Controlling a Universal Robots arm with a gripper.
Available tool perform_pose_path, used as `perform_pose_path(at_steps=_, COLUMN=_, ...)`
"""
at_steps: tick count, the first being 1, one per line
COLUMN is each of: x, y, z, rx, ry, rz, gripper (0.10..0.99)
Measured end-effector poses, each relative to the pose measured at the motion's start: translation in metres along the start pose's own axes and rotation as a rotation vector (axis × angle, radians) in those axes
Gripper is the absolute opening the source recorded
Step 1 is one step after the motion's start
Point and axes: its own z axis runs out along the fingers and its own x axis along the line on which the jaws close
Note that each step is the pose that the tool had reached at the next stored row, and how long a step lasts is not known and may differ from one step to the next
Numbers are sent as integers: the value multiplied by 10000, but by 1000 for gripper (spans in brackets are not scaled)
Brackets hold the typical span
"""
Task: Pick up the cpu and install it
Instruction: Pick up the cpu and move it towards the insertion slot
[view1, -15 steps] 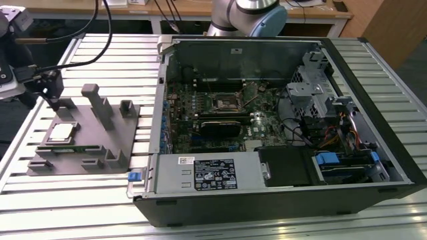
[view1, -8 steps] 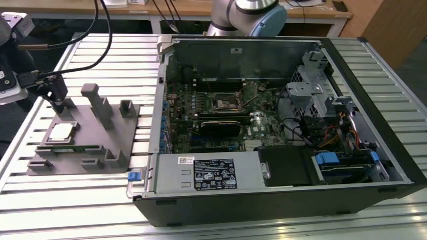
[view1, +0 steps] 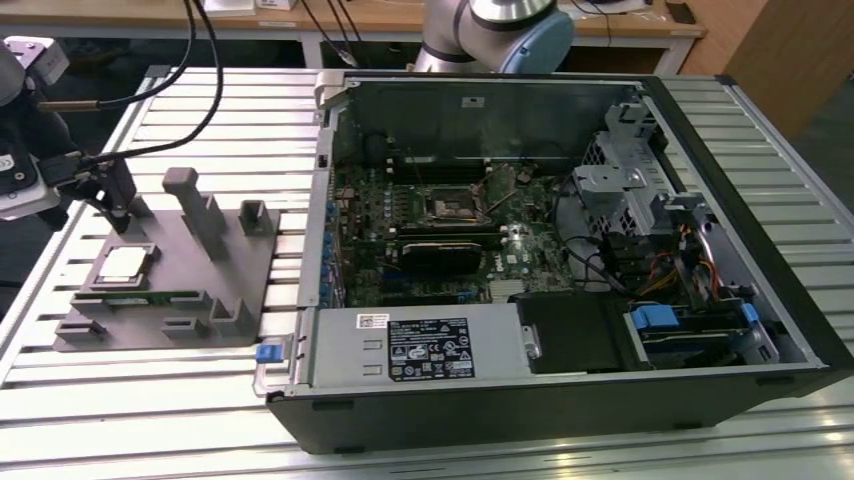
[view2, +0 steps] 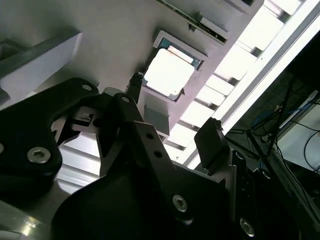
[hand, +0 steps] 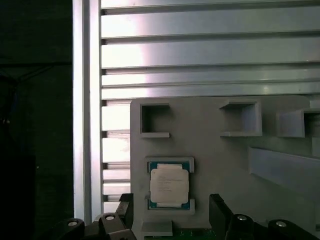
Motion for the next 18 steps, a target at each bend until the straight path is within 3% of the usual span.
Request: perform_pose_path(at_steps=18, x=6, y=-22, z=93, rx=-4, ry=-13, rz=-292, gripper=706)
